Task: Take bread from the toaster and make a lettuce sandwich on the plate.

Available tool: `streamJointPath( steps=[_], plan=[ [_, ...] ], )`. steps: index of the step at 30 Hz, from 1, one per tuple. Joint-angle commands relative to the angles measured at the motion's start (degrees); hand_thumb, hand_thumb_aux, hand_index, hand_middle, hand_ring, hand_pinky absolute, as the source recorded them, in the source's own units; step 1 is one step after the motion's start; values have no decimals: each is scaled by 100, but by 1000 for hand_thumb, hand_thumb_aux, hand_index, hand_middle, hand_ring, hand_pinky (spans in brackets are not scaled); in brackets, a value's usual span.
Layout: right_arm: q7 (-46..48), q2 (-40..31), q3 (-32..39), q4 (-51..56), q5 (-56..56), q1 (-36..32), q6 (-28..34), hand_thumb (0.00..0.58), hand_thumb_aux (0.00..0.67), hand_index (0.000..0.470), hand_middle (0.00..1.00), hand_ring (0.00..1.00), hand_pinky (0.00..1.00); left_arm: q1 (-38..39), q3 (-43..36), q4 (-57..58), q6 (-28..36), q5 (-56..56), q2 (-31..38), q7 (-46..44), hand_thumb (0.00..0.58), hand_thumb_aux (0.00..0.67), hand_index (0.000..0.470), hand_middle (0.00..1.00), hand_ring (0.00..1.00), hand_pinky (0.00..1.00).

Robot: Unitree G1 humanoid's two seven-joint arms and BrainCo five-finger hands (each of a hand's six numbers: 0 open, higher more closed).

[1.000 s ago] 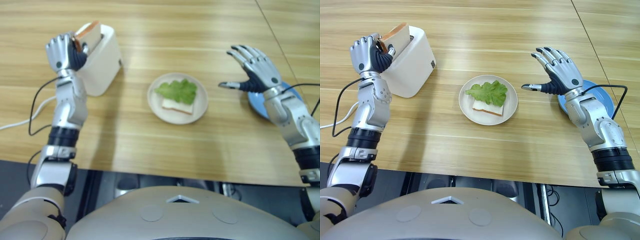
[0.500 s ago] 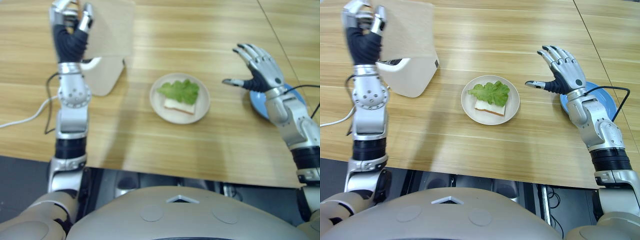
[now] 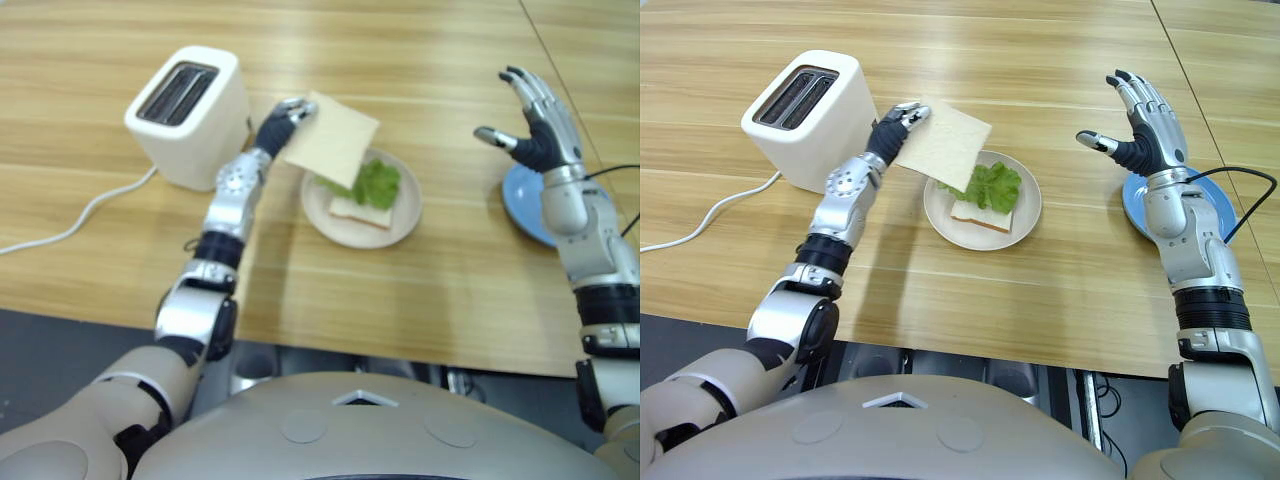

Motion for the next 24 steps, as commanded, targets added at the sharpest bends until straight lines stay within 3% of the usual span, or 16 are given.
streamJointPath(
  steps=[1, 14, 24],
  plan=[
    [57, 46, 140, 189, -142, -76, 11, 0, 0, 0, 0, 0, 0, -418, 96, 994, -60, 41, -262, 117, 580, 670, 460, 1000, 1000, 1000],
    [68, 239, 769, 173, -733, -178, -79, 0, 0, 0, 0, 0, 0, -1275, -389, 2632, -119, 1055, -544, 866, 580, 670, 460, 1000, 1000, 1000],
    [259, 130, 1803, -563, -2017, -40, -363, 0, 0, 0, 0, 0, 0, -1275, -878, 3170, 163, 1851, -623, 1064, 580, 670, 460, 1000, 1000, 1000]
  ],
)
